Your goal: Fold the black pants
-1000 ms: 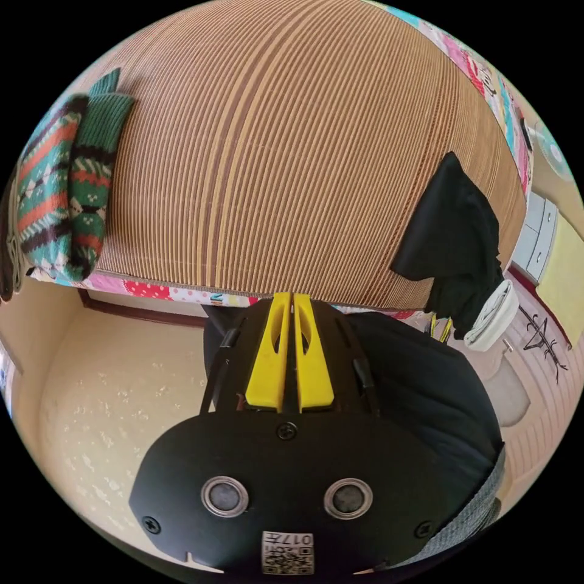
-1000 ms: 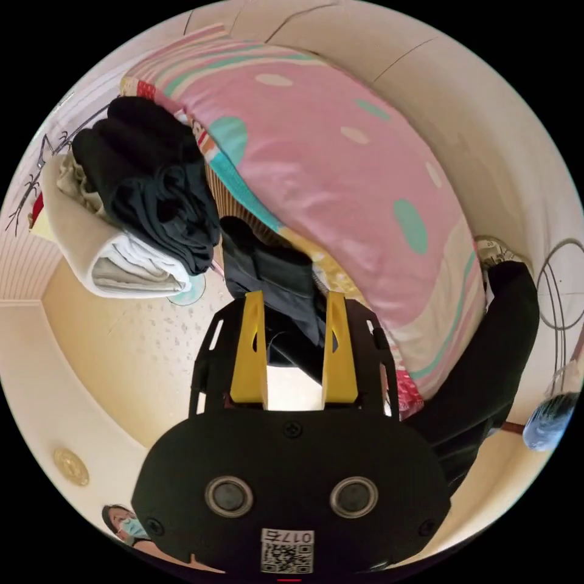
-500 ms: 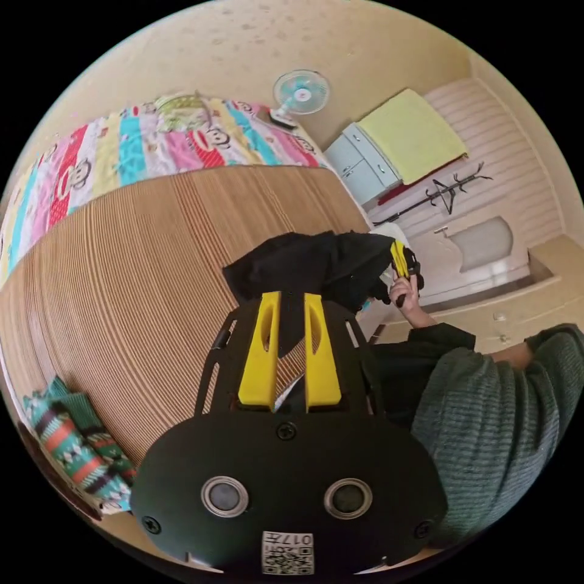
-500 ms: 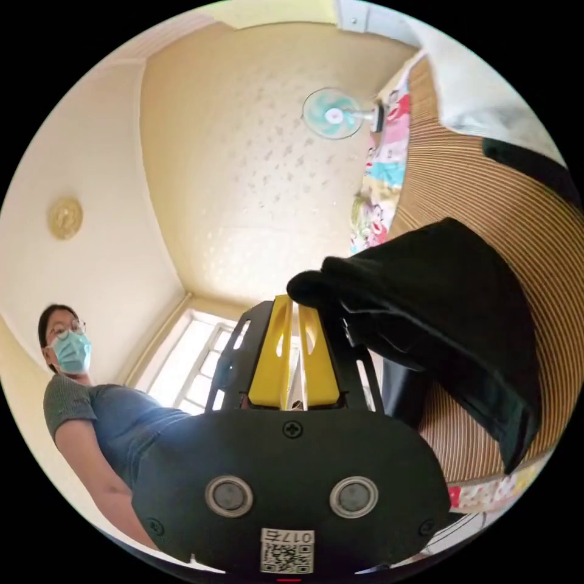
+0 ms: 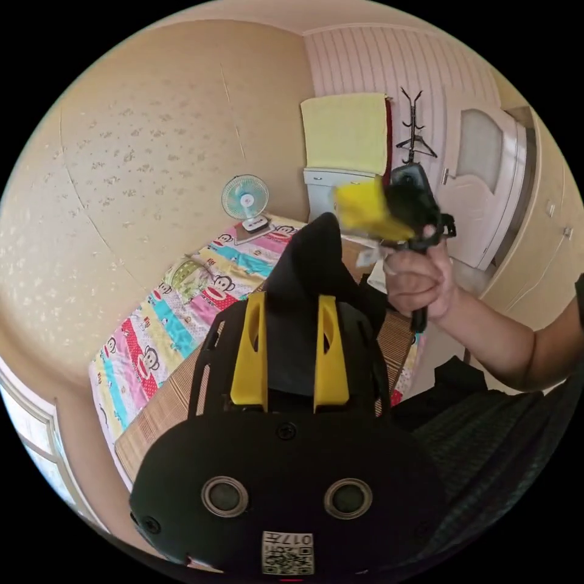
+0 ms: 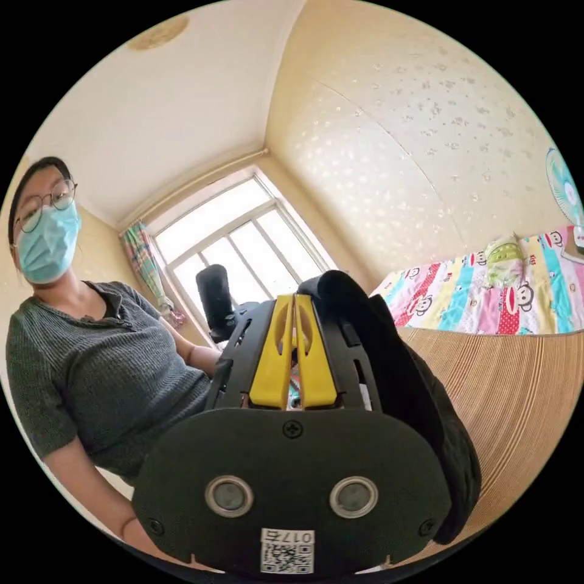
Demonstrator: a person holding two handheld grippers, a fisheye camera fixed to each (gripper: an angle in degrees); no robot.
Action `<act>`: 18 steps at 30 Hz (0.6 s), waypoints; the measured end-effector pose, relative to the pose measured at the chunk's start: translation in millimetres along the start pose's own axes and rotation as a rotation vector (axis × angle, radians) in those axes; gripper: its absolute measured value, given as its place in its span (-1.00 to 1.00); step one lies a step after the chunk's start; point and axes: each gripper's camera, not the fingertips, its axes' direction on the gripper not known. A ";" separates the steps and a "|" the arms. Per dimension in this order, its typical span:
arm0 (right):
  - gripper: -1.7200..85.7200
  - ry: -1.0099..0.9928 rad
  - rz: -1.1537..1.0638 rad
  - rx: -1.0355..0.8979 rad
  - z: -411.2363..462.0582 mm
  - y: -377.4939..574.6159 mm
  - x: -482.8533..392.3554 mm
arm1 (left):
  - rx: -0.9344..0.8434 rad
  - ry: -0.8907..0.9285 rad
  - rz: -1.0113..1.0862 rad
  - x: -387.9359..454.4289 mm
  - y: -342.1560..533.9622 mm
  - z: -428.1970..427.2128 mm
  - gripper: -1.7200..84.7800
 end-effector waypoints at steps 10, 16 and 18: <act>-0.94 0.020 0.036 0.159 -12.2 -36.4 59.1 | -0.148 0.207 -0.191 -27.1 42.6 73.7 -0.97; -0.85 0.511 0.625 -0.059 -75.4 74.3 200.0 | -0.111 0.367 -0.211 -39.2 100.2 66.1 -0.97; -0.81 0.699 0.820 -0.199 -86.7 120.3 238.0 | -0.042 0.414 -0.166 -35.4 112.5 56.1 -0.97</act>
